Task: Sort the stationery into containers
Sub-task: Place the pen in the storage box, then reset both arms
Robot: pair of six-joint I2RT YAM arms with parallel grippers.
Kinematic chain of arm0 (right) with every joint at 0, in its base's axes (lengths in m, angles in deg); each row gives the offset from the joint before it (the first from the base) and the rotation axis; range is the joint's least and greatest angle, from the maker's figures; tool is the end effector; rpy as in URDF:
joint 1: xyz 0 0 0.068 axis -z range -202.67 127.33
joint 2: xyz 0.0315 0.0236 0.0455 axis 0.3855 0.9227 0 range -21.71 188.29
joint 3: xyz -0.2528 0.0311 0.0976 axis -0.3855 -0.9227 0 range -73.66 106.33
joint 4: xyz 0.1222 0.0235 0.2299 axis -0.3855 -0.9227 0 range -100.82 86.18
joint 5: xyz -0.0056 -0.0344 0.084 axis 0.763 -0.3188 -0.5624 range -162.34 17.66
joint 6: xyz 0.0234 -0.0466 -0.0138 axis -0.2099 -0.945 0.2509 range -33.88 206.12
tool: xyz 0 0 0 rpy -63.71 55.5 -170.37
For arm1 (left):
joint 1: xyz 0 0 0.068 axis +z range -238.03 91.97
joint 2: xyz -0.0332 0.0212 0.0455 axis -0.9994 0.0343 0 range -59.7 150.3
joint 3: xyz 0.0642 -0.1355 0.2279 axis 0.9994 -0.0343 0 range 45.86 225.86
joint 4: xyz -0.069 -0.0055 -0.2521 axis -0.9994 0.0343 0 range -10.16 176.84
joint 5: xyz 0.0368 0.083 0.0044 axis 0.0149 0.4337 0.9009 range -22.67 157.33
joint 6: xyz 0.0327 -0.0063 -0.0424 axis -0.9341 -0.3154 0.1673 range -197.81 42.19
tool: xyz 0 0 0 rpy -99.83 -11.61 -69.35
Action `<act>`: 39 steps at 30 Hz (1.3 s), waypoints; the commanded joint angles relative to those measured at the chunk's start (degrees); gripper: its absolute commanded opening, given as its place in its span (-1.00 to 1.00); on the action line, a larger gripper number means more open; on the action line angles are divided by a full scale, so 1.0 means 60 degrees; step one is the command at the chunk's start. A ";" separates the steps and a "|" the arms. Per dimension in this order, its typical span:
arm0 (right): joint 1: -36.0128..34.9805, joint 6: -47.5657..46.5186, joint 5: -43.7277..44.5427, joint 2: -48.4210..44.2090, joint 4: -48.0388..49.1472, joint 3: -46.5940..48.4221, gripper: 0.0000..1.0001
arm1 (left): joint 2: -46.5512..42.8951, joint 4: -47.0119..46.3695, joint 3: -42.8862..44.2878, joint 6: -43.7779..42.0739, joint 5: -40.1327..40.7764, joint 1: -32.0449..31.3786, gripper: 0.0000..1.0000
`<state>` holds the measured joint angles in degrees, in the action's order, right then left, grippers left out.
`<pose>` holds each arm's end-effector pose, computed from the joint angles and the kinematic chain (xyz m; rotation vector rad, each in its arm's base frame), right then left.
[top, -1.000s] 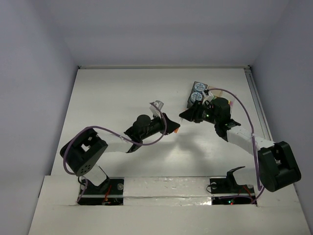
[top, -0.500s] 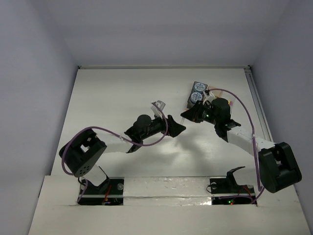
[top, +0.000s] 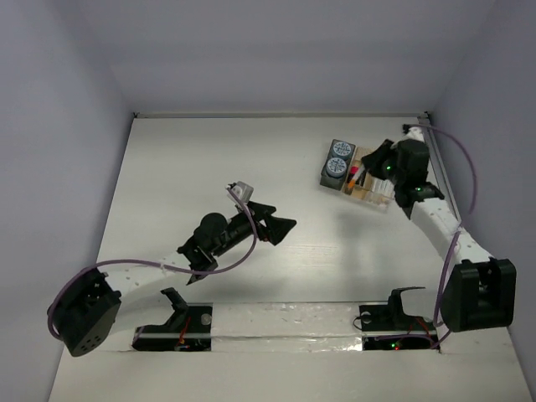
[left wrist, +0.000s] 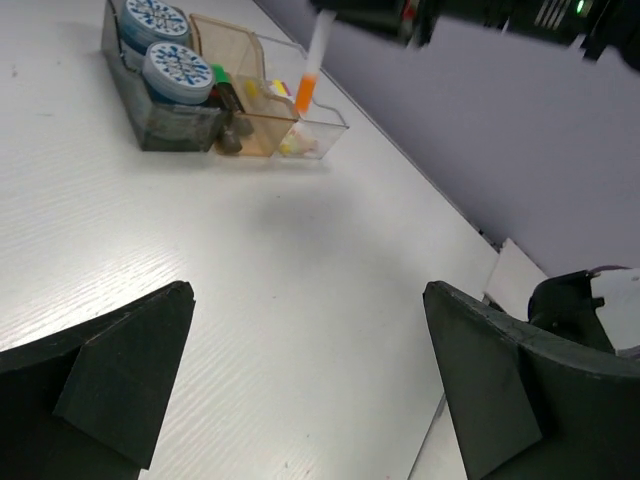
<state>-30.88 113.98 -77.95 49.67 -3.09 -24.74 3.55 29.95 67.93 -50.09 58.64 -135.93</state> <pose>0.2833 0.0444 0.2851 0.2732 1.9638 0.5083 0.1522 -0.1766 0.2497 0.4003 1.4789 -1.1814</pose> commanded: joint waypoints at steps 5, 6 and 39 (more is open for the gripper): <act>0.2465 -0.0892 0.2279 0.1344 -0.1177 0.2083 -1.00 | -0.1472 0.0565 -0.0733 -0.0388 0.0511 -0.0015 0.98; 0.2554 -0.0907 0.2369 0.1796 -0.1264 0.2505 -1.00 | -0.1589 0.0740 -0.0704 -0.0402 0.0482 -0.0015 0.98; 0.2672 -0.1362 0.0364 0.3589 -0.2876 0.3213 0.50 | -0.2660 0.1634 -0.0660 -0.0388 0.0978 -0.0015 0.98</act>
<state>-14.86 105.96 -74.80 75.70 -21.34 -5.29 -12.47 41.03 63.18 -51.86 63.36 -135.93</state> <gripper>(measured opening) 0.726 0.989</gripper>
